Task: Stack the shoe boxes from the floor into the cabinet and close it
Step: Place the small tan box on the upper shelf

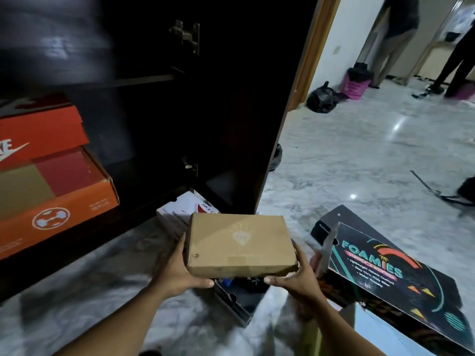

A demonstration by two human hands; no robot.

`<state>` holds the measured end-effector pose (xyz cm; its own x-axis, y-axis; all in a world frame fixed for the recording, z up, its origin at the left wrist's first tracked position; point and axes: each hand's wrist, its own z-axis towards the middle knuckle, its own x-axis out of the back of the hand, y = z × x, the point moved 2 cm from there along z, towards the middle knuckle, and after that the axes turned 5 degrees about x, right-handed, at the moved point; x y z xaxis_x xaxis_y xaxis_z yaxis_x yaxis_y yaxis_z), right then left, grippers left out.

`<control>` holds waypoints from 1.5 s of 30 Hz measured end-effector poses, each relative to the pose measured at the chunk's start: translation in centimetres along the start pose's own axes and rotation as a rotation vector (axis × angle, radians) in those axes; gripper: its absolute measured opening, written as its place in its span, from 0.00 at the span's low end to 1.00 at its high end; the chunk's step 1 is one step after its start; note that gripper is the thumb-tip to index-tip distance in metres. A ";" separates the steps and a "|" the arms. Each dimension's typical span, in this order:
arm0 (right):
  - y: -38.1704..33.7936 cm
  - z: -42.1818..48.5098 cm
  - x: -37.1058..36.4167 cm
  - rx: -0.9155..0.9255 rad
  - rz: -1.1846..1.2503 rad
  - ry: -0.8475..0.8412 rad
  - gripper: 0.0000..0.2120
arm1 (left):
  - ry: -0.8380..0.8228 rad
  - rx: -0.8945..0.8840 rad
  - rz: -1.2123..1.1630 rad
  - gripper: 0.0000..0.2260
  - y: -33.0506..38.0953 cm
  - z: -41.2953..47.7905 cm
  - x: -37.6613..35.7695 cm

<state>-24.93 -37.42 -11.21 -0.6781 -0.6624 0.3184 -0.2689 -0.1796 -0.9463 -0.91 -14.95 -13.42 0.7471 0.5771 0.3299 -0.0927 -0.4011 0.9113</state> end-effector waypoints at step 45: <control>-39.0 6.9 -12.5 0.631 0.084 0.026 0.53 | 0.552 -0.393 0.115 0.39 30.3 -3.9 34.5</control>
<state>-1.23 -27.18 21.29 -0.6976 -0.6766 0.2356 0.2351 -0.5268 -0.8168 19.50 -4.37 26.58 0.2827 0.8662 0.4121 -0.4611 -0.2540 0.8502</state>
